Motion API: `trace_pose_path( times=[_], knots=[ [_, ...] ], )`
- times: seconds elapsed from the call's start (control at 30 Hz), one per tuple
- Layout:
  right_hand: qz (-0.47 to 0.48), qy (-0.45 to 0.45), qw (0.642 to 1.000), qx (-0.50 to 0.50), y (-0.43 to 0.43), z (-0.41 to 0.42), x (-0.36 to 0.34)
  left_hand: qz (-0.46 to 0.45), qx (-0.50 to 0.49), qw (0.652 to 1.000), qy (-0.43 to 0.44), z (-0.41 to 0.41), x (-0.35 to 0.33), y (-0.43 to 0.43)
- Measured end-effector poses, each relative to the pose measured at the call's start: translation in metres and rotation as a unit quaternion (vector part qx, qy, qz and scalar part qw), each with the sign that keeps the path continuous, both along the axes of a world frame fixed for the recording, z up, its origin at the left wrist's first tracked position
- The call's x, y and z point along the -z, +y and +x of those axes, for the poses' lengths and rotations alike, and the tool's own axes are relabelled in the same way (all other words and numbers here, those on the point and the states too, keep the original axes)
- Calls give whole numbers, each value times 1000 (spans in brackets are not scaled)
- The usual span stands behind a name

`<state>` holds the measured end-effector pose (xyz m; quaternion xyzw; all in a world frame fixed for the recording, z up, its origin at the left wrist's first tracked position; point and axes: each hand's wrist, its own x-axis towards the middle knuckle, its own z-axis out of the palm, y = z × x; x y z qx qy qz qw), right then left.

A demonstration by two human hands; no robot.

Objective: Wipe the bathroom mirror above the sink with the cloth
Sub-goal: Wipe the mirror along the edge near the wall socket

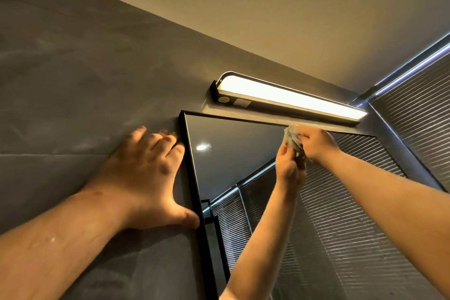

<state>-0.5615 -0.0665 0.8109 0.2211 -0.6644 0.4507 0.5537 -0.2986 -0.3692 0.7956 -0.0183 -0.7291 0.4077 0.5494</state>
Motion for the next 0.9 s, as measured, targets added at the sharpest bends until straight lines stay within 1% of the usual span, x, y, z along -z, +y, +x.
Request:
trace_pose_path(
  times=[0.13, 0.27, 0.4, 0.5, 0.63, 0.77, 0.83, 0.9],
  knots=[
    [19, 25, 998, -59, 5, -4, 19, 20, -7, 1000, 1, 3, 4, 1],
    [36, 45, 989, -133, 7, 4, 69, 12, -18, 1000, 7, 7, 4, 7],
    [18, 37, 987, -156, 9, -2, 123, 17, -15, 1000, -3, 4, 3, 2],
    [13, 22, 986, -167, 11, -9, 138, 22, -12, 1000, -1, 8, 5, 7],
    [20, 44, 986, -157, 7, 2, 111, 15, -20, 1000, -4, 8, 5, 6],
    [50, 76, 990, -110, 1, 7, 45, -13, -16, 1000, 1, 4, 3, 2],
    [59, 74, 990, -109, -2, 10, 16, -5, -12, 1000, -4, 6, 4, 5],
    [55, 74, 991, -98, -7, 13, 5, 15, -19, 1000, -11, 9, 4, 4]
  ],
)
